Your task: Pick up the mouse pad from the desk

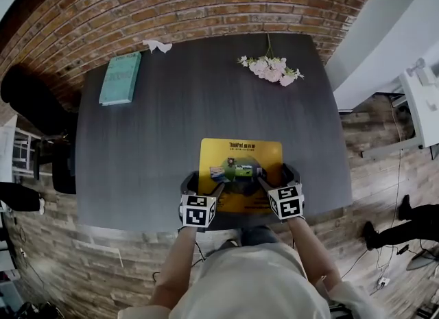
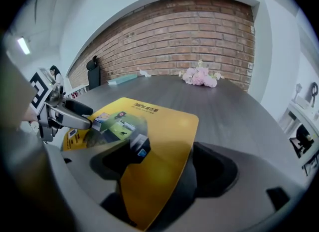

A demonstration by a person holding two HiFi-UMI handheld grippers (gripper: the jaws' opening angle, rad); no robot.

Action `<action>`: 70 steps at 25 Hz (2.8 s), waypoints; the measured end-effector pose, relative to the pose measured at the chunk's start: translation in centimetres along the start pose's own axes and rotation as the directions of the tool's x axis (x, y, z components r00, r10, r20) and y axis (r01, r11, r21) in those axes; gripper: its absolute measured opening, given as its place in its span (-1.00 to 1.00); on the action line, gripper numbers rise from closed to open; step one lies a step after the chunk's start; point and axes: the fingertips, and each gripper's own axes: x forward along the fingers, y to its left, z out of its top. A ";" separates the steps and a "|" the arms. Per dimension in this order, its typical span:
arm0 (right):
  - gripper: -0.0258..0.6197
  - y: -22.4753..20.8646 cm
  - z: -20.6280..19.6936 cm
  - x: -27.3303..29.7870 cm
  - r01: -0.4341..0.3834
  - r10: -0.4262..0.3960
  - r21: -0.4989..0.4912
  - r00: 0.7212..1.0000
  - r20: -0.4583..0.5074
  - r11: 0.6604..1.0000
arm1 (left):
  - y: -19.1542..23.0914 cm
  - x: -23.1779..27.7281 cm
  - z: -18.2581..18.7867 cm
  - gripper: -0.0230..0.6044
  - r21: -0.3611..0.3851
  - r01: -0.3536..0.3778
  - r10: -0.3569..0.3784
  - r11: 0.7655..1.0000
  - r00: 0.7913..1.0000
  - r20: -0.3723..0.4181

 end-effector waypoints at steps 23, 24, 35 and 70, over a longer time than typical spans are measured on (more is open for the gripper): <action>-0.11 1.0 0.0 -0.1 0.030 -0.030 -0.003 1.000 0.004 1.000 | -2.0 0.4 -0.7 -0.27 0.013 -0.039 0.040 0.999 0.999 -0.035; -0.17 1.2 0.0 -0.1 0.031 -0.031 -0.002 1.000 0.003 1.000 | -2.2 0.4 -0.7 -0.32 0.010 -0.029 0.029 1.000 0.999 -0.032; -0.76 3.9 0.9 -1.1 -0.008 0.009 -0.021 0.999 0.047 1.000 | -4.4 -0.9 0.8 -0.73 0.036 0.035 -0.036 0.999 0.999 0.016; -0.83 17.2 -4.5 -21.1 -0.052 0.068 -0.058 0.947 0.313 0.997 | -12.2 -21.7 -7.6 -0.82 0.022 0.036 -0.041 0.999 0.957 0.286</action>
